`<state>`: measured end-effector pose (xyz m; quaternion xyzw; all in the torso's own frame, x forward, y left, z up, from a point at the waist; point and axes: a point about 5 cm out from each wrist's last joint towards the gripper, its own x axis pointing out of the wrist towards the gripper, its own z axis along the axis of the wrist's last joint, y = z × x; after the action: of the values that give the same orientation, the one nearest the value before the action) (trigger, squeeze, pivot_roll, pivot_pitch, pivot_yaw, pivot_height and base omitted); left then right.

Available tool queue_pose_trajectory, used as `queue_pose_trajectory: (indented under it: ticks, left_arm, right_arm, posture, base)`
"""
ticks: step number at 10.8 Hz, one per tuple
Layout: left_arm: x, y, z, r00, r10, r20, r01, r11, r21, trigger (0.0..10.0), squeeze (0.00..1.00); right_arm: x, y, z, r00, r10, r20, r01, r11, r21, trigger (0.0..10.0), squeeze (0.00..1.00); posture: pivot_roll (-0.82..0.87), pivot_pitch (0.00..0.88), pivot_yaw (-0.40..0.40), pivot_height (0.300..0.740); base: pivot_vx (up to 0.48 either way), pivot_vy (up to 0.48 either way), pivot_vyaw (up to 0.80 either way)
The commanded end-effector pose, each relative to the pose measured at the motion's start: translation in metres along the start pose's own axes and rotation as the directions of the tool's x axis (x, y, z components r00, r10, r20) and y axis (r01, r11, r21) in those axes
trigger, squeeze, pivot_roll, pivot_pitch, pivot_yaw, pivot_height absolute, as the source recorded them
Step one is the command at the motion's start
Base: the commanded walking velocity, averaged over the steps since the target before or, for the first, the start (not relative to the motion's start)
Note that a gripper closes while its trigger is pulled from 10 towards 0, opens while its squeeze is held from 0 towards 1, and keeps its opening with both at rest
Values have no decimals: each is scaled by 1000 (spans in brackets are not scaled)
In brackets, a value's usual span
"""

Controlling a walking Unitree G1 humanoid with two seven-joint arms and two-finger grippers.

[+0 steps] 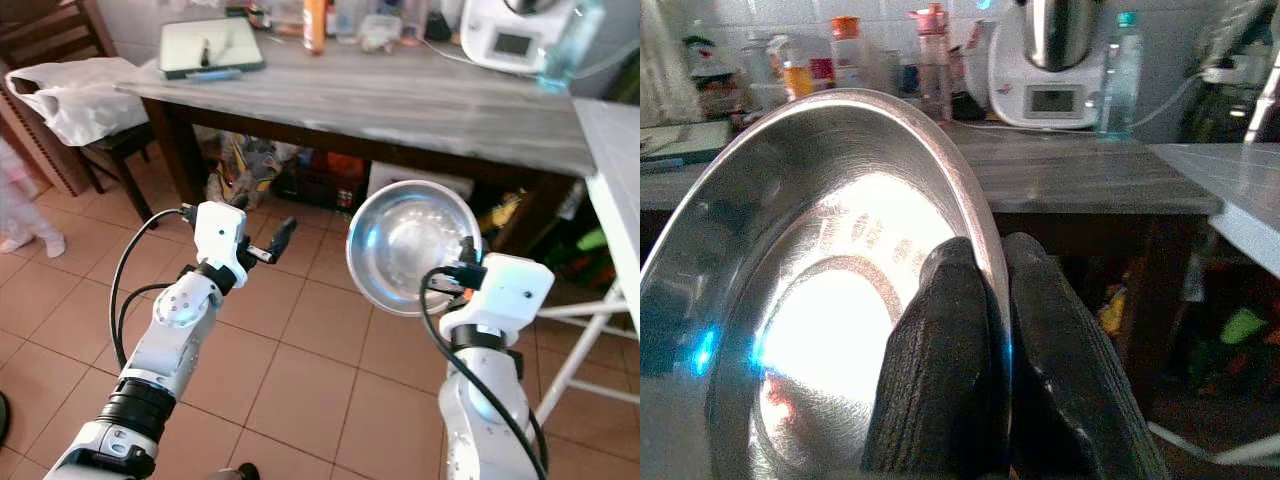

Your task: Setting the table

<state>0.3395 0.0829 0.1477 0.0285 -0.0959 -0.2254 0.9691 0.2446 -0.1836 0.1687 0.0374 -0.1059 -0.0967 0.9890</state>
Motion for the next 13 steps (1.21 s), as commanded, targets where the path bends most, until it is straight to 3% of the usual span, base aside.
queue_pose_trajectory:
  ticks: [1,13]
  left_arm:
    - [-1,-1,1,1000,-12,9,12,1000,-1,10000,0]
    - [-1,-11,-1,997,-73,2,73,997,-10,10000,0]
  right_arm:
    - [0,0,0,1000,-3,5,3,1000,-3,10000,0]
    - [-1,-2,-2,1000,-23,7,23,1000,-3,10000,0]
  posture:
    - [75,75,-15,740]
    - [69,81,-5,740]
  base:
    - [315,0,0]
    - [343,0,0]
